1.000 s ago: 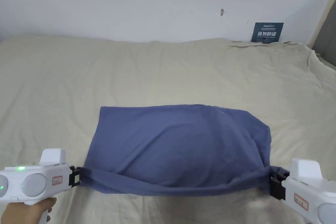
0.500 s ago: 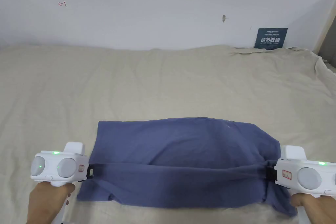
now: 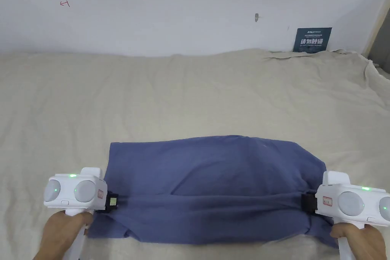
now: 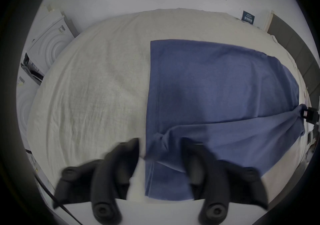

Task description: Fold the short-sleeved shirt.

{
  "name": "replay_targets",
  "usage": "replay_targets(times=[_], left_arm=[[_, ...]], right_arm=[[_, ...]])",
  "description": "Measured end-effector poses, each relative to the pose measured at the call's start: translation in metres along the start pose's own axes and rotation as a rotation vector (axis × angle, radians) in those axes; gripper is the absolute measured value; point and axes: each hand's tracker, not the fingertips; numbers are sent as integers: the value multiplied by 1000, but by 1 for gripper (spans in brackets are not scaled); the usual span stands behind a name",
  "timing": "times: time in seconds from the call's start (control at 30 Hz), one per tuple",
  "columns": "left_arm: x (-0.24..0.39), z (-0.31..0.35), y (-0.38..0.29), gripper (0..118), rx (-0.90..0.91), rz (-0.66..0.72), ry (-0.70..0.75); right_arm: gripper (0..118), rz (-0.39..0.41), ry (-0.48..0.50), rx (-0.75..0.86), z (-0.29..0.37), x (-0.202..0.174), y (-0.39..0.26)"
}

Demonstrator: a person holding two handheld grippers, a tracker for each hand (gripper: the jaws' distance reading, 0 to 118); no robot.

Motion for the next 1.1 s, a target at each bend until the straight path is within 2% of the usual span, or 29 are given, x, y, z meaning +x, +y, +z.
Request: replay_targets(times=[0.07, 0.1, 0.33, 0.57, 0.67, 0.73, 0.77, 0.8, 0.83, 0.87, 0.9, 1.1], left_arm=[[-2, 14, 2, 106, 33, 61, -30], [-2, 21, 2, 115, 58, 73, -45], [5, 106, -20, 115, 365, 65, -63], [6, 158, -66, 111, 536, 36, -44], [8, 171, -90, 85, 614, 11, -29], [9, 175, -103, 61, 652, -2, -11], [10, 177, -110, 49, 664, -10, -7], [11, 179, -116, 33, 671, -12, -11], [12, 179, -121, 10, 681, -26, -9], [13, 181, -126, 1, 685, -39, -8], [14, 182, -129, 0, 680, -50, -1], [12, 180, -132, 0, 625, -22, -43]], right_arm=[[90, -4, 11, 73, 24, -4, 1], [94, 0, 15, 104, 29, 2, 4], [95, 29, 56, 357, 123, -2, -3], [99, 42, 36, 518, 185, -2, -37], [94, 59, 12, 557, 201, -2, -54], [66, 62, -2, 588, 209, -2, -65], [45, 68, -12, 602, 205, 2, -69], [17, 74, -19, 612, 205, 2, -72], [5, 78, -20, 619, 206, 3, -76], [4, 85, -27, 632, 207, 3, -80], [1, 89, -19, 635, 208, 1, -83], [1, 74, 10, 624, 208, -1, -87]])
